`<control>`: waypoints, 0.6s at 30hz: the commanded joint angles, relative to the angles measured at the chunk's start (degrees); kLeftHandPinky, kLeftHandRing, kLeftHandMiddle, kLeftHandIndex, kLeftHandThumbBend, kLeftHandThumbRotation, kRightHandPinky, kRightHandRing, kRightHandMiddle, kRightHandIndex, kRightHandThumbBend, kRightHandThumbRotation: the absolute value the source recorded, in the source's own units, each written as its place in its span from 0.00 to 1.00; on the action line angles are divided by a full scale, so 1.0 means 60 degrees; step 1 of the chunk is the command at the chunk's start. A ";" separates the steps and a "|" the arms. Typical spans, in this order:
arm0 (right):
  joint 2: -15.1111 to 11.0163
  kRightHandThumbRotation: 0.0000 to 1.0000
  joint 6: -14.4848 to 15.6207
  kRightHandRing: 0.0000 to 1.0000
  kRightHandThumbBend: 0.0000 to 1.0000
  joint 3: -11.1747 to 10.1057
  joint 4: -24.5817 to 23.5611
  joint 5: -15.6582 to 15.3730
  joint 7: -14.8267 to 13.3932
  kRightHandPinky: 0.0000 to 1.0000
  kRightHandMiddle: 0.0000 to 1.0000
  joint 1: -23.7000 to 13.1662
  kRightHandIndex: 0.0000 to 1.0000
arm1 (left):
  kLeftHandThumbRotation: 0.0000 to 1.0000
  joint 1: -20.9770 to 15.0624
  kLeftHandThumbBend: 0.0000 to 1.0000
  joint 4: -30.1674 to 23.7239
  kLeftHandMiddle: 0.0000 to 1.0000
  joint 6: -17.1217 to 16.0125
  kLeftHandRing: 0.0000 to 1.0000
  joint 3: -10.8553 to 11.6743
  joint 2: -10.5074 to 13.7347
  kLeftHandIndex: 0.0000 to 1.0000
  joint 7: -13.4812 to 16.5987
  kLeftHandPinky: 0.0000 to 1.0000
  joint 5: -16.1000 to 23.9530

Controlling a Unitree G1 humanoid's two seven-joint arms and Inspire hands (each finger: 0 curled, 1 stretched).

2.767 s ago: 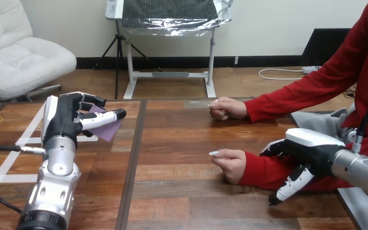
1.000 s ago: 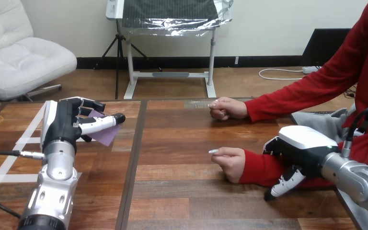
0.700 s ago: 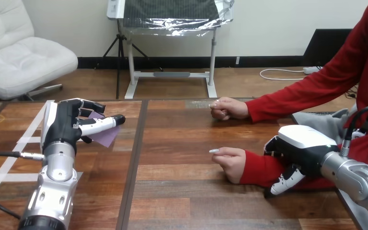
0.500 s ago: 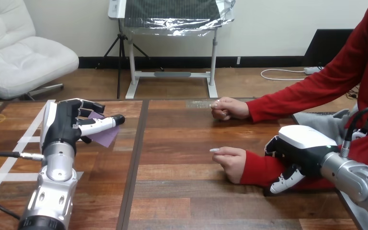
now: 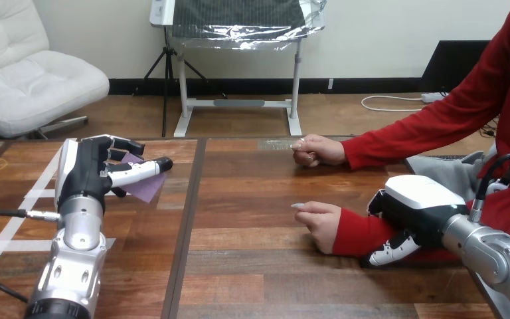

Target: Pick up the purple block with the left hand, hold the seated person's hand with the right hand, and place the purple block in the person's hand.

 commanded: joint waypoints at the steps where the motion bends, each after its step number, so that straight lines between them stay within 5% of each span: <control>1: 0.0041 0.30 -0.0159 0.24 0.70 0.0127 0.0226 -0.0078 -0.0183 0.17 0.32 -0.0636 0.36 | 0.00 -0.0337 0.68 -0.0681 0.49 -0.0037 0.46 0.0117 0.0088 0.48 0.0028 0.46 0.0100; 18: 0.0149 0.34 -0.0293 0.26 0.69 0.0057 0.0615 0.0191 -0.0364 0.21 0.33 -0.0783 0.33 | 0.00 -0.0315 0.69 -0.0680 0.49 -0.0015 0.46 0.0108 0.0071 0.48 0.0040 0.45 0.0113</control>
